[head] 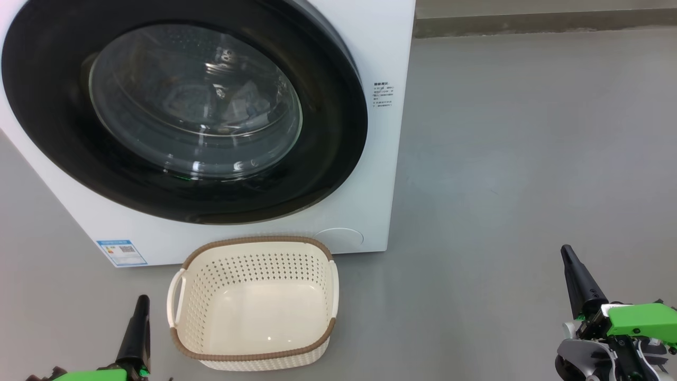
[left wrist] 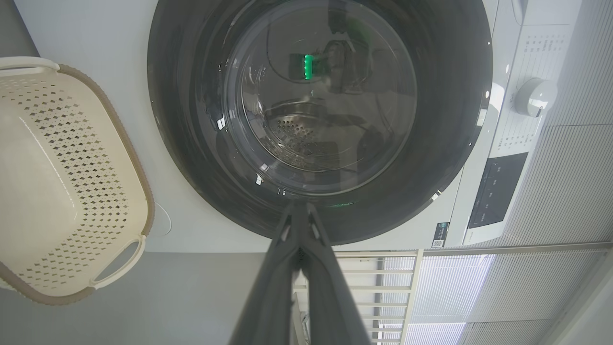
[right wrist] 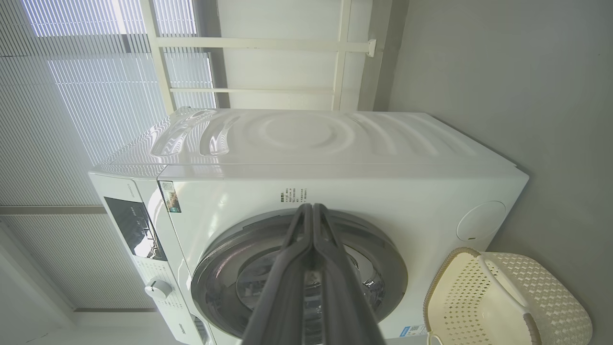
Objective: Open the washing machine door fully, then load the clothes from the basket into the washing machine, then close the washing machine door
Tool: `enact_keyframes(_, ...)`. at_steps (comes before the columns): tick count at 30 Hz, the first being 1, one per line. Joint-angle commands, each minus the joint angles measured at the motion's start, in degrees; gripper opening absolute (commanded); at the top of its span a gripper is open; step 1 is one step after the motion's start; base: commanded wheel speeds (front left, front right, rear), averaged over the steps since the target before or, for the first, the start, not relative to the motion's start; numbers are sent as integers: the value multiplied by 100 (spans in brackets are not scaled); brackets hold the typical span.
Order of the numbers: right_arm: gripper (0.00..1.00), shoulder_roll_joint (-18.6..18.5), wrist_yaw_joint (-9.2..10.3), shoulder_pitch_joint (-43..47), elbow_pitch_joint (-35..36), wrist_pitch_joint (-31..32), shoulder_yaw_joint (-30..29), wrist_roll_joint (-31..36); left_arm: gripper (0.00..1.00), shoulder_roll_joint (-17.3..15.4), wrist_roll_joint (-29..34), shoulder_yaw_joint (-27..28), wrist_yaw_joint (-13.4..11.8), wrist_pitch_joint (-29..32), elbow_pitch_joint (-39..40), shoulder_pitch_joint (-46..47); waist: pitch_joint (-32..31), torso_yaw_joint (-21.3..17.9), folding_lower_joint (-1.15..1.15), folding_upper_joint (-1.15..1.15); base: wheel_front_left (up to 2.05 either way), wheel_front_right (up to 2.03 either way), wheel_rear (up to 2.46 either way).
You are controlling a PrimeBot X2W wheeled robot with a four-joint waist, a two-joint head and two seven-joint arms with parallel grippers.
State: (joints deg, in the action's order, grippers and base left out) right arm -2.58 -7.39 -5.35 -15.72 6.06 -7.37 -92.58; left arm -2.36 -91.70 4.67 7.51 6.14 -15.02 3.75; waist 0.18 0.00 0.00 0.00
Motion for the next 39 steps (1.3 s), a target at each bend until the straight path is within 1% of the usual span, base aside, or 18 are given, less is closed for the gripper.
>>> enact_keyframes(1, 0, -48, -10, -81, 170, 27, 105, 25, 0, -52, -46, 185, -2, 36, 97, 244, 0, 0, 0, 0, 0, 0, 0)
enact_keyframes(39, 0, -40, -10, -82, 170, 36, 93, 35, 0, -52, -47, 184, -2, 35, 98, 244, 0, 0, 0, 0, 0, 0, 0)
